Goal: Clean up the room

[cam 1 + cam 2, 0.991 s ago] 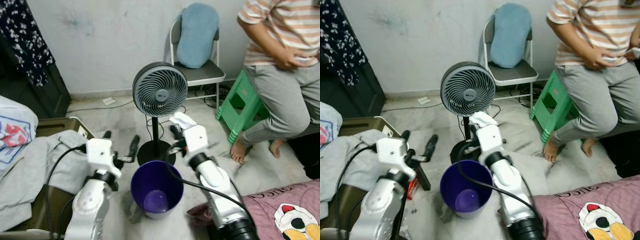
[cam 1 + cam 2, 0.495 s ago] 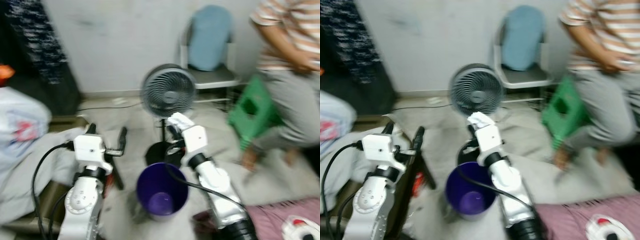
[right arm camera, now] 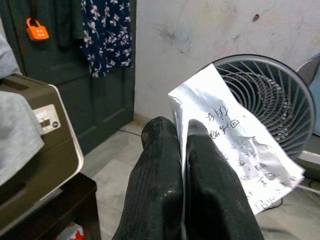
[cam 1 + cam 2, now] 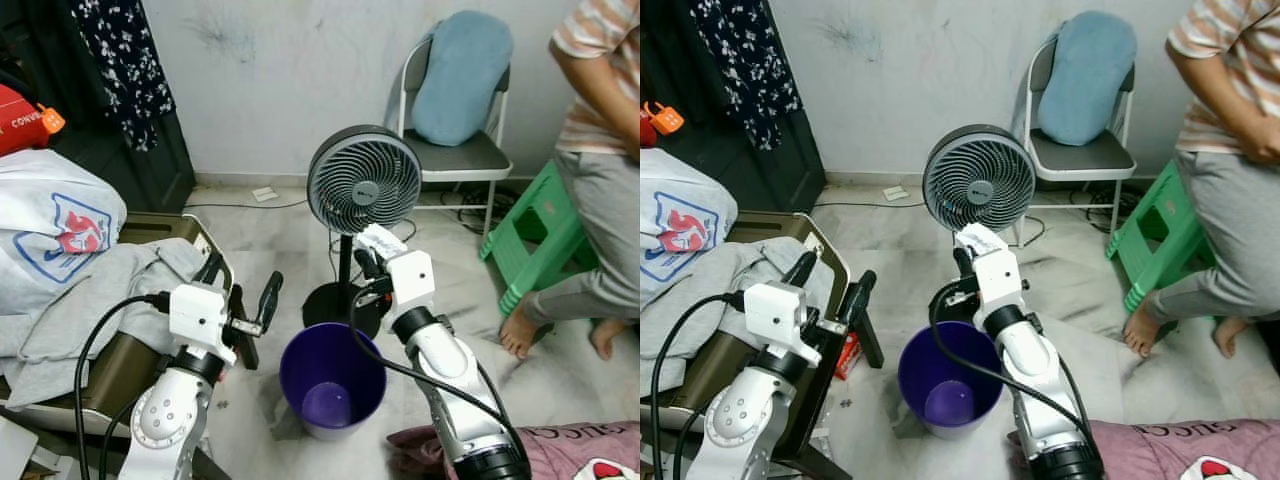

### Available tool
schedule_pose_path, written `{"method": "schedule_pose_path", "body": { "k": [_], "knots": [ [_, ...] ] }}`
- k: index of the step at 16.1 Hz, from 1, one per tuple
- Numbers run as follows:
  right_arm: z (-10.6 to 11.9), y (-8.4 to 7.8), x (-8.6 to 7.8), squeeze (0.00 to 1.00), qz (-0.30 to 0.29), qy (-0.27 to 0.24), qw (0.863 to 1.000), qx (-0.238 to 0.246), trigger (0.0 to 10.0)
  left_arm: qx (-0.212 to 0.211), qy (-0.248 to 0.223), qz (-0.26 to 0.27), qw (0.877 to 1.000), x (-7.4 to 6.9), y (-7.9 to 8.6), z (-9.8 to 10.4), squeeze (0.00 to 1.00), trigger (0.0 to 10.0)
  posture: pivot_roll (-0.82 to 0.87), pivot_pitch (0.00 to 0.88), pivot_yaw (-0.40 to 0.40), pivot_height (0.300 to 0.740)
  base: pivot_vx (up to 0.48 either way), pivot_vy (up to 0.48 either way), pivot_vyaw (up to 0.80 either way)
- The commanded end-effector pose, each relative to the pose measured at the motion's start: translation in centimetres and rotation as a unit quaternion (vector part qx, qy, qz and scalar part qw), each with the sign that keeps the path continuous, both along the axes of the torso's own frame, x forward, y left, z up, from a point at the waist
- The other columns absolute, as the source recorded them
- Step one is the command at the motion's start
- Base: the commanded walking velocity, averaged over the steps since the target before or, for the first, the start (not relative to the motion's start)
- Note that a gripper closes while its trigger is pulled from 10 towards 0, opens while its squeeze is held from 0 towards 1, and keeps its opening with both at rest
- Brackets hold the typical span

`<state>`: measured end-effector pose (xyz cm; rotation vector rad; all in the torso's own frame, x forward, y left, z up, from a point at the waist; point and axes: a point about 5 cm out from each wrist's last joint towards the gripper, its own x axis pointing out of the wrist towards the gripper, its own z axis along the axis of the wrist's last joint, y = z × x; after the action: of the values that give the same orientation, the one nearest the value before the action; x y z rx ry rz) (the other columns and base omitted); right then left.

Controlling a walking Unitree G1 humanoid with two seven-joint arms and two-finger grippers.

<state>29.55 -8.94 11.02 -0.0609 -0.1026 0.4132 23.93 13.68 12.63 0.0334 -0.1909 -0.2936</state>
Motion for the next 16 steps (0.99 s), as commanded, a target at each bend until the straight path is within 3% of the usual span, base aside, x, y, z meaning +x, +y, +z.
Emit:
{"method": "schedule_pose_path", "body": {
  "k": [1,8,11,16],
  "knots": [
    [0.35,0.41,0.28,0.0,0.005,0.006,1.0,0.011,10.0,-0.001,0.007,-0.008,1.0,0.06,-0.05,-0.08,0.0,10.0,0.02,0.019,-0.02,0.74,0.0,0.0,0.0],
    [0.41,0.54,0.36,0.0,0.009,0.003,1.0,0.003,10.0,-0.008,0.013,-0.02,1.0,-0.01,-0.29,-0.24,0.0,10.0,0.02,0.017,-0.021,0.74,0.0,0.0,-0.09],
    [0.39,0.61,0.46,0.0,0.007,0.004,1.0,0.003,10.0,-0.008,0.014,-0.025,1.0,0.03,-0.5,-0.24,0.0,10.0,0.02,0.021,-0.021,0.74,0.0,0.0,0.73],
    [0.22,0.56,0.57,0.0,0.001,0.011,1.0,0.007,10.0,-0.016,0.016,-0.039,0.999,-0.14,-0.78,-0.27,0.0,10.0,0.02,0.024,-0.019,0.74,0.165,0.0,0.0]
  ]
}}
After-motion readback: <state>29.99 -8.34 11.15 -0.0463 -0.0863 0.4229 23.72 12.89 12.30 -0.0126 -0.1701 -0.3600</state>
